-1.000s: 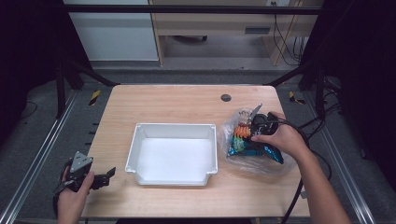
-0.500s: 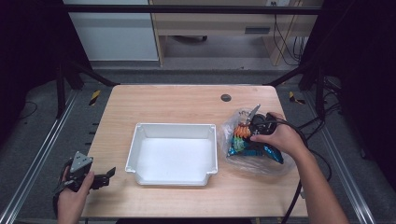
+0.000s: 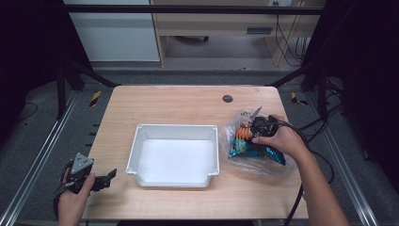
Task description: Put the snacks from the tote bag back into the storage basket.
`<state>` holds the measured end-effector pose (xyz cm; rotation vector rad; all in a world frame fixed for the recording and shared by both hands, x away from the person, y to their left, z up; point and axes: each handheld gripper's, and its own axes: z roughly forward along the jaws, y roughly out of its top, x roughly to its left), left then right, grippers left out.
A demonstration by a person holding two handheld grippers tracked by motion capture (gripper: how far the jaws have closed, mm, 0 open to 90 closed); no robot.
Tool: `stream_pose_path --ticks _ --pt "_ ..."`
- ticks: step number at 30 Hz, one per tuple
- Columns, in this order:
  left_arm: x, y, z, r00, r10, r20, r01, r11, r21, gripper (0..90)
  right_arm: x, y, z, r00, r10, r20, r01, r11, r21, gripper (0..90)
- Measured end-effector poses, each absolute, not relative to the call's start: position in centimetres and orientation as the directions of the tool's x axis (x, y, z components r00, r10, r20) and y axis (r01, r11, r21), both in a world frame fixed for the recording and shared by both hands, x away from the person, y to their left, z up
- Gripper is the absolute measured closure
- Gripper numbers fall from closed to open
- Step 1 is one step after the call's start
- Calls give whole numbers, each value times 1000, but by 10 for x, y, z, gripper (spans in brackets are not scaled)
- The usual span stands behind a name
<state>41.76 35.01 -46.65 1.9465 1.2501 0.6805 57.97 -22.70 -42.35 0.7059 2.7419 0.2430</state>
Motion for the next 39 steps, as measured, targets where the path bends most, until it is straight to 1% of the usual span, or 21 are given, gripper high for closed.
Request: stream_pose_path --ticks 13,14,26,27,32,34,35,37,39 --pt "418 350 -467 395 917 53 542 -279 793 30 582 -226 -432 -840 489 -235 445 869 216 71" --pt "418 350 -467 395 917 53 542 -279 793 30 582 -226 -432 -835 500 -230 458 863 215 69" --pt "418 349 -467 396 917 53 542 -280 792 30 584 -226 -443 -841 501 -205 465 862 199 51" --pt "418 349 -467 396 917 53 542 -280 792 30 584 -227 -444 -846 490 -209 454 868 200 49" --pt "418 348 -467 397 916 53 543 -281 792 30 584 -226 -445 -841 500 -206 464 863 200 43" --pt "418 348 -467 398 916 53 543 -282 791 30 584 -226 -445 -846 489 -214 455 870 191 42" --pt "418 348 -467 400 915 55 542 -284 791 30 583 -226 -445 -845 488 -217 453 870 195 47" --pt "418 348 -468 399 915 53 545 -283 789 30 582 -226 -445 -841 494 -219 459 867 192 86" --pt "418 348 -468 398 916 53 545 -283 789 30 581 -227 -444 -847 482 -224 444 873 200 151"
